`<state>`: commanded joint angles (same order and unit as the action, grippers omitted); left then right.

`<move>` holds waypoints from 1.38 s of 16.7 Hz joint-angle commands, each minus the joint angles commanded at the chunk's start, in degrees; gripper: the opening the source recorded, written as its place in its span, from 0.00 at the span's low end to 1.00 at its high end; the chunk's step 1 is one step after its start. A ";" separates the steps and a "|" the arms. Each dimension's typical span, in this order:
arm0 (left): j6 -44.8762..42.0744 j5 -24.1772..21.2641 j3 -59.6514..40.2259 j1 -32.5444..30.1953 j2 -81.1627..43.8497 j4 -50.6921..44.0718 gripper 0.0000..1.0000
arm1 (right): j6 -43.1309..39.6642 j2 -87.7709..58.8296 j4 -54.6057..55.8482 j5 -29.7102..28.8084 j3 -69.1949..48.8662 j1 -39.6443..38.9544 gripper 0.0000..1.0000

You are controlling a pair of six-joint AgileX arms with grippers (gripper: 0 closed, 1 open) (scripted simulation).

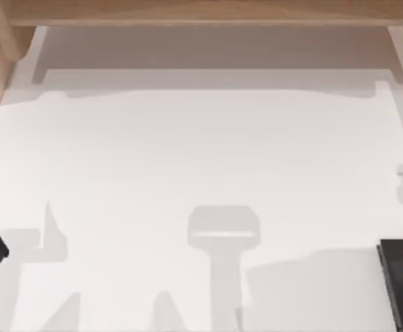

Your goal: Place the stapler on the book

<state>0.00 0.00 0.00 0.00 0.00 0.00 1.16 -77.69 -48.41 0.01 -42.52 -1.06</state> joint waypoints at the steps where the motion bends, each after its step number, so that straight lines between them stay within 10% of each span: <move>1: 0.00 0.00 0.00 0.00 0.00 0.00 1.00 | 0.01 -0.29 0.82 -0.01 0.52 -0.04 0.00; 5: 0.00 0.00 0.00 0.00 0.00 0.00 1.00 | 0.01 -0.41 1.15 -0.01 0.72 -0.05 0.00; 18: 0.00 0.00 0.00 0.00 0.00 0.00 1.00 | 0.01 -0.41 1.15 -0.01 0.72 -0.05 0.98; 23: 0.00 0.00 0.00 0.00 0.00 0.00 1.00 | 0.01 -0.41 1.15 -0.01 0.72 -0.05 1.00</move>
<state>0.00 0.00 0.00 0.00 0.00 0.00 1.18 -78.10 -47.26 0.00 -41.80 -1.11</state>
